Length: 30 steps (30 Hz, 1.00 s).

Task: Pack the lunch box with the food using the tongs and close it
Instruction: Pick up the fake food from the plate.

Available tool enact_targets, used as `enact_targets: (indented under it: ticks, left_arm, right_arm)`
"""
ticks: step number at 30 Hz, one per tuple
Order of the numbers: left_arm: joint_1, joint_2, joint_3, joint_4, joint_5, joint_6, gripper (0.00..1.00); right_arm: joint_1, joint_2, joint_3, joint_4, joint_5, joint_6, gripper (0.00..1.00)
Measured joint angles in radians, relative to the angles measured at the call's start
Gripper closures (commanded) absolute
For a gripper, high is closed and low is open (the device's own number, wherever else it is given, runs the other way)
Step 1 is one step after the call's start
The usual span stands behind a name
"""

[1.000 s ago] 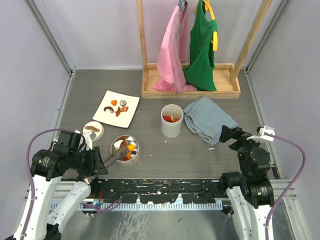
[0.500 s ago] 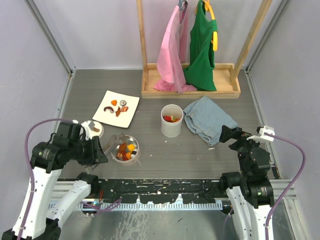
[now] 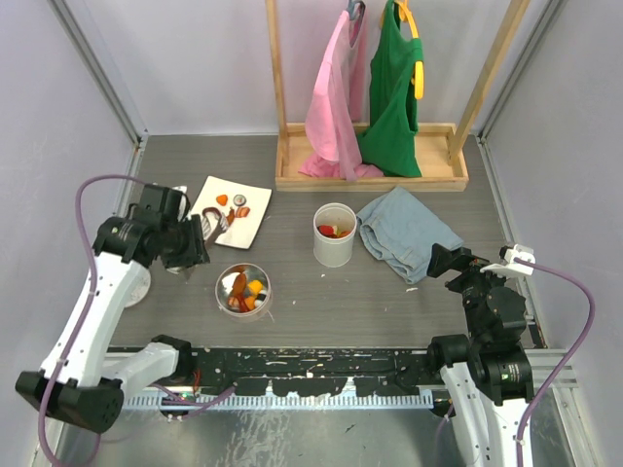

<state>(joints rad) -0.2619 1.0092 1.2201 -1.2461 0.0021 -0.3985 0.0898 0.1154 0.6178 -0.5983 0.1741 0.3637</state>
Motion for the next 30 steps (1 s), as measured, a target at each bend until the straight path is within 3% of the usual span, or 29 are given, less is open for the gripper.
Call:
enact_targets:
  ticks: [18, 30]
  left_arm:
    - [0.002, 0.4, 0.076, 0.247, -0.122, 0.006, 0.61]
    - [0.008, 0.431, 0.074, 0.27, -0.175, 0.026, 0.61]
  right_arm:
    - [0.0, 0.0, -0.001, 0.0, 0.0, 0.0, 0.0]
    - [0.003, -0.006, -0.002, 0.0, 0.0, 0.0, 0.0]
